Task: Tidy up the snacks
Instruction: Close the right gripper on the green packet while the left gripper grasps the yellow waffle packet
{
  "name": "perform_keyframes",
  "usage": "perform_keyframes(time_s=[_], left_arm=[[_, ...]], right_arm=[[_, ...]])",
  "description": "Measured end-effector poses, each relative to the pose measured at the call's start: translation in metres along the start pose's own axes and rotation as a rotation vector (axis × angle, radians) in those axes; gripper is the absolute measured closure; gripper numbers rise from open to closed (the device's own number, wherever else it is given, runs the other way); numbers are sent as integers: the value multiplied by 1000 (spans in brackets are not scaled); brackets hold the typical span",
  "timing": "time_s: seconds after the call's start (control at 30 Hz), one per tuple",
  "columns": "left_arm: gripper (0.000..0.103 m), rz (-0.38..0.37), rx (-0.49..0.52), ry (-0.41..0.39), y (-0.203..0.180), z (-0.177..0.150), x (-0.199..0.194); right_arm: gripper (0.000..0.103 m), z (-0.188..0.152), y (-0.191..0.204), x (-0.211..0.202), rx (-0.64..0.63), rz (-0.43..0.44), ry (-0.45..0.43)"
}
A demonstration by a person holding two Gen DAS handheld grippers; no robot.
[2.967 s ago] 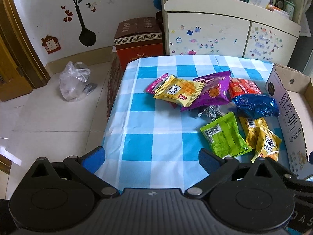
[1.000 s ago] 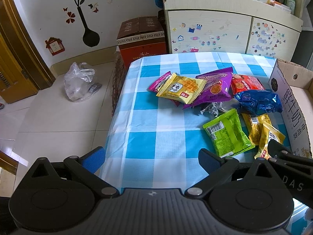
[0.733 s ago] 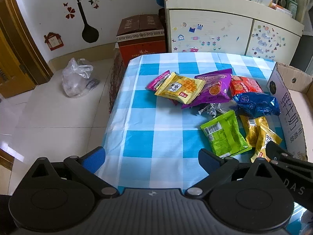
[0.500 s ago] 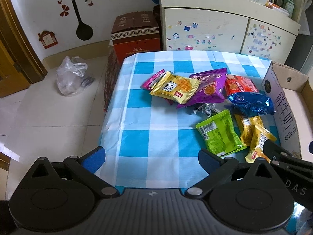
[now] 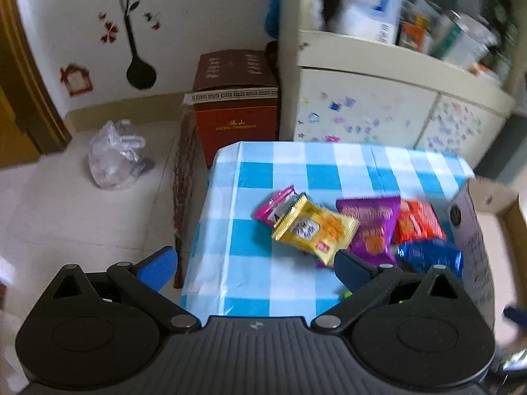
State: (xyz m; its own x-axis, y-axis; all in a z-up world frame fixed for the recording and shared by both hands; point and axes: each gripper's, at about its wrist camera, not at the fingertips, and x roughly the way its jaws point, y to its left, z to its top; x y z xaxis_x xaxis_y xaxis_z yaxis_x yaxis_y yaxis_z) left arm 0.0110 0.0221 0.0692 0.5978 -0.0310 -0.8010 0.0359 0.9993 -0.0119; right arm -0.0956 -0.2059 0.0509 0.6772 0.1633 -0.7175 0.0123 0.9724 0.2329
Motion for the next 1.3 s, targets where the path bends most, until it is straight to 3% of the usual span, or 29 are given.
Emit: perform_keyframes(time_s=[0.13, 0.27, 0.53, 0.7, 1.07, 1.3], left_arm=[[0, -24, -86, 29, 12, 10, 19], [0, -27, -139, 59, 21, 13, 38], [0, -126, -296, 165, 30, 17, 85], [0, -165, -368, 224, 29, 20, 110], [0, -204, -460, 294, 17, 23, 149], [0, -197, -458, 304, 5, 24, 161]], right_arm=[[12, -2, 2, 6, -19, 37, -9], [13, -8, 5, 13, -29, 54, -23], [16, -18, 19, 33, -79, 103, -7], [16, -24, 27, 49, -111, 90, 11], [16, -33, 46, 79, -212, 28, 28], [16, -33, 50, 92, -221, 10, 27]])
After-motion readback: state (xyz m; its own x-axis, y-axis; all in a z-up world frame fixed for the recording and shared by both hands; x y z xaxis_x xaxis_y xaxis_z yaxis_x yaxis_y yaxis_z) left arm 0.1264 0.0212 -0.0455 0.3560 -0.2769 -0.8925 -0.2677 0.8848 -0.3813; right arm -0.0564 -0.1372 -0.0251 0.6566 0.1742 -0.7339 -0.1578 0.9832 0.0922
